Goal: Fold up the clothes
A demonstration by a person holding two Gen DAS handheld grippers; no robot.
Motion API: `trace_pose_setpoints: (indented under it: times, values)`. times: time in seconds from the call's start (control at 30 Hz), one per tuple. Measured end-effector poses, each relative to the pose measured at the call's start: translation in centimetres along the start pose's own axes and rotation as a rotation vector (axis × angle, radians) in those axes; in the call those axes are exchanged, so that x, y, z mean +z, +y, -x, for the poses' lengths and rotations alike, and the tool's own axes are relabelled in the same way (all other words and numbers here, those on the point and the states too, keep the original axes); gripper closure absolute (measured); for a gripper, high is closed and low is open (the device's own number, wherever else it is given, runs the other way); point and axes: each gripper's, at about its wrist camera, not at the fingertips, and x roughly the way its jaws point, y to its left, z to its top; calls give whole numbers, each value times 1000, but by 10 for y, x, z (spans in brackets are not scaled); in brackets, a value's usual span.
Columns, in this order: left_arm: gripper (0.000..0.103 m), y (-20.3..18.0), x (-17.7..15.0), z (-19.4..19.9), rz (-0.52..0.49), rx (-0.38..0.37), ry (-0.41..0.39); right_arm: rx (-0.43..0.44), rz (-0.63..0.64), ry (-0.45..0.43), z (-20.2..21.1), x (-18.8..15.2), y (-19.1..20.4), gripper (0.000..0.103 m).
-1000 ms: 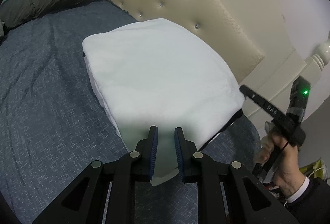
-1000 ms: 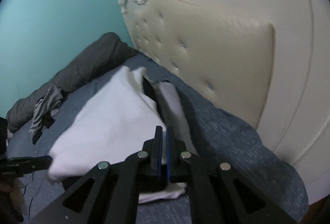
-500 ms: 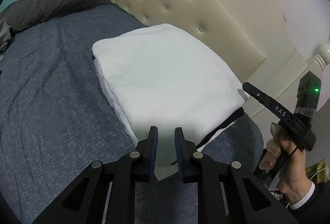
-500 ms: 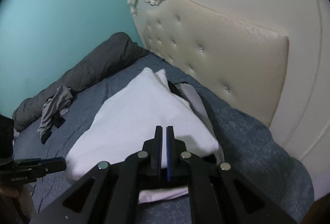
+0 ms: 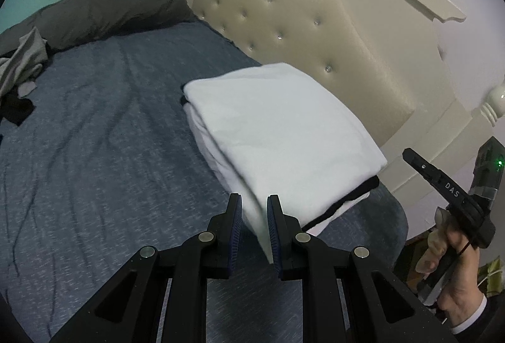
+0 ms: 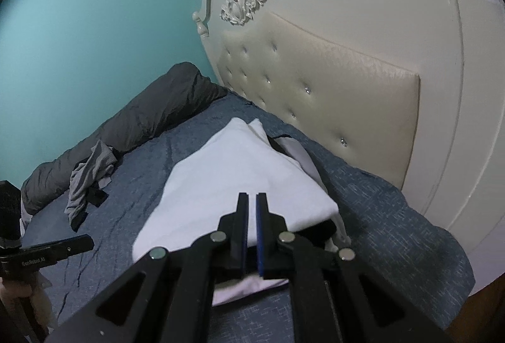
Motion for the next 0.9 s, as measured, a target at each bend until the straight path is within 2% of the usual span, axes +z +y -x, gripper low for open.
trace_pose_setpoints:
  times: [0.9]
  values:
    - [85, -31, -18, 90, -65, -6, -67, -26, 2, -36, 88, -13, 56, 98]
